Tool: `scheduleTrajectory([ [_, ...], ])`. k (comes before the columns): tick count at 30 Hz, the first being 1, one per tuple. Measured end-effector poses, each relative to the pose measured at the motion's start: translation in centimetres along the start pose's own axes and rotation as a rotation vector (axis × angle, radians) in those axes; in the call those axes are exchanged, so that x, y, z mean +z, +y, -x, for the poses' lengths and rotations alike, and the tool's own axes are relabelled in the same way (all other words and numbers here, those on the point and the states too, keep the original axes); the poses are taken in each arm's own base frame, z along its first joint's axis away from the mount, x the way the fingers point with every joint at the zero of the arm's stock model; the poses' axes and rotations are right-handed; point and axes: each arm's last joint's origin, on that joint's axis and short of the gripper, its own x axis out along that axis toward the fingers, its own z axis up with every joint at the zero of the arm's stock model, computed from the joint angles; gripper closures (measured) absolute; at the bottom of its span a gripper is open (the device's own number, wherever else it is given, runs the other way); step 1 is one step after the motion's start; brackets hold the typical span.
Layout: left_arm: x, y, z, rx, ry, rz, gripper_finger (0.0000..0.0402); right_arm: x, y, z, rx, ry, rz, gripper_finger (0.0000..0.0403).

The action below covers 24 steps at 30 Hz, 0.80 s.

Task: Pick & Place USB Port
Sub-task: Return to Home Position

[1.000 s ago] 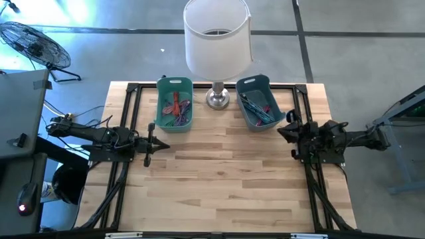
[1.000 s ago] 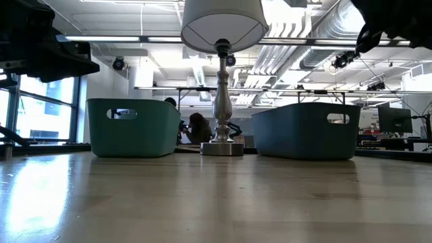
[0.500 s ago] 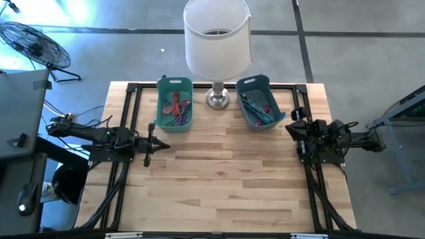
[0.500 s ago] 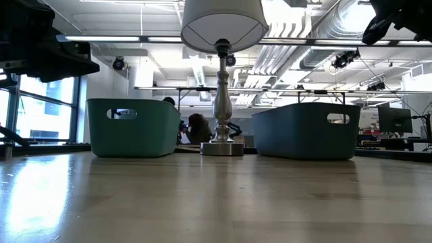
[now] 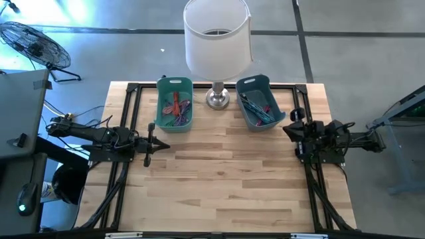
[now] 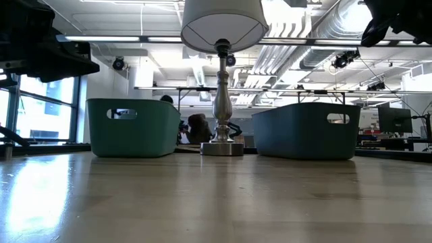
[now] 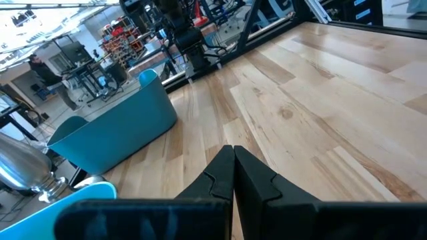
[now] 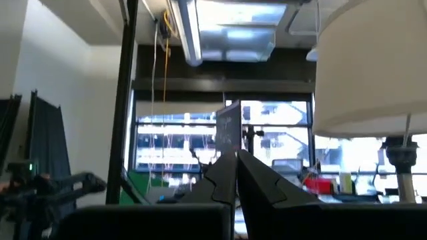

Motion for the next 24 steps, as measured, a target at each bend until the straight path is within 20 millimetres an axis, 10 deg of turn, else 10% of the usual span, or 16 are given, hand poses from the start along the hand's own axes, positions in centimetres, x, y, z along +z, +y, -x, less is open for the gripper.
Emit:
scheduleTrajectory([
  [24,0.0,0.0,0.0,0.0,0.0,0.0,0.0401,-3.3,0.1,0.6,0.035,0.35,0.083,0.0396],
])
